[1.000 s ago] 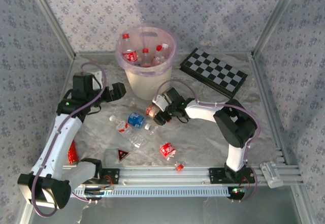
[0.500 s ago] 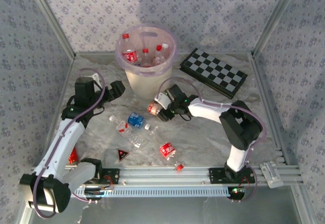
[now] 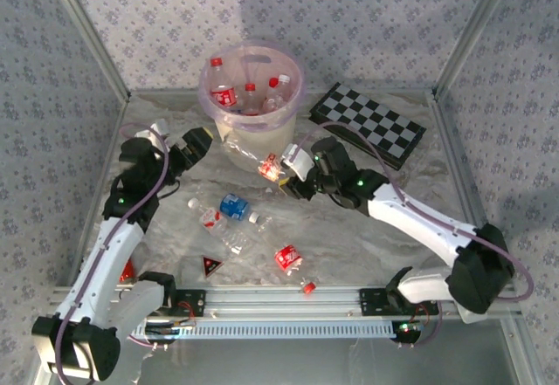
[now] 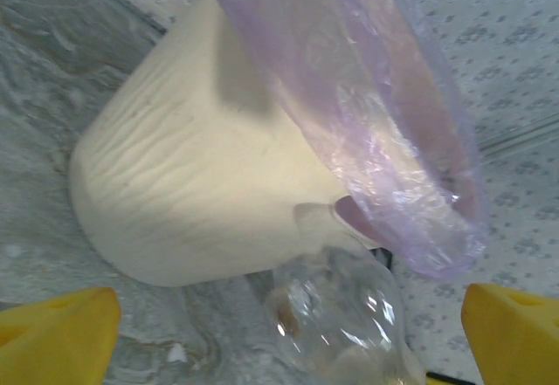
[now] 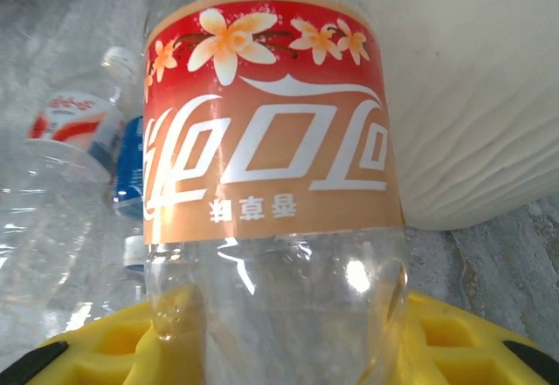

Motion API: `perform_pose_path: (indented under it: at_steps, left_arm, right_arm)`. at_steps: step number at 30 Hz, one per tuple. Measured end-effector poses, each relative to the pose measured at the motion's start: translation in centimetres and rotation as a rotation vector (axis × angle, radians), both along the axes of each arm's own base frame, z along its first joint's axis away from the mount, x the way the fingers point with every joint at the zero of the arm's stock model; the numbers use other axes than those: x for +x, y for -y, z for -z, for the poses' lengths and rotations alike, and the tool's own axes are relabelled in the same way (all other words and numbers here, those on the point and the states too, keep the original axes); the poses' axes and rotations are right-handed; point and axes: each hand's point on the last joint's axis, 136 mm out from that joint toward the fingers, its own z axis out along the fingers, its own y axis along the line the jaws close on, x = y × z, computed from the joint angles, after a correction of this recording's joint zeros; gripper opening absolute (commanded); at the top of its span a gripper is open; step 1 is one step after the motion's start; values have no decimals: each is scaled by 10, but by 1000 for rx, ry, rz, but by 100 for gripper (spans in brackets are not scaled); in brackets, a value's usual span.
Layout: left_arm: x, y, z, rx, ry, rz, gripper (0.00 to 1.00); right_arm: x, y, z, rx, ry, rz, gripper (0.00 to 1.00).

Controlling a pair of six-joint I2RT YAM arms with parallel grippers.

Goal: Put the plastic bottles in the bin

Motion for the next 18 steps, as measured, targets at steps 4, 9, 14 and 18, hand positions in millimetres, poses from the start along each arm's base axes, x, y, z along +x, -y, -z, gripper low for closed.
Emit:
perform_pose_path:
  at_steps: [4,9,14,18]
  left_arm:
    - [-5,15,6,-73,-8,41,100]
    - [-14,41,-2,-120,8,110,100]
    - [-24,65,-8,-142,29,173,92]
    - [-22,67,-8,-147,30,163,66]
  right_arm:
    - [-17,-1,-7,48,-4,-24,30]
    - [-25,-11,-14,83,-6,-45,30]
    - [-33,-23,-19,110,-3,-70,30]
    - [-35,-29,-20,123,0,-80,30]
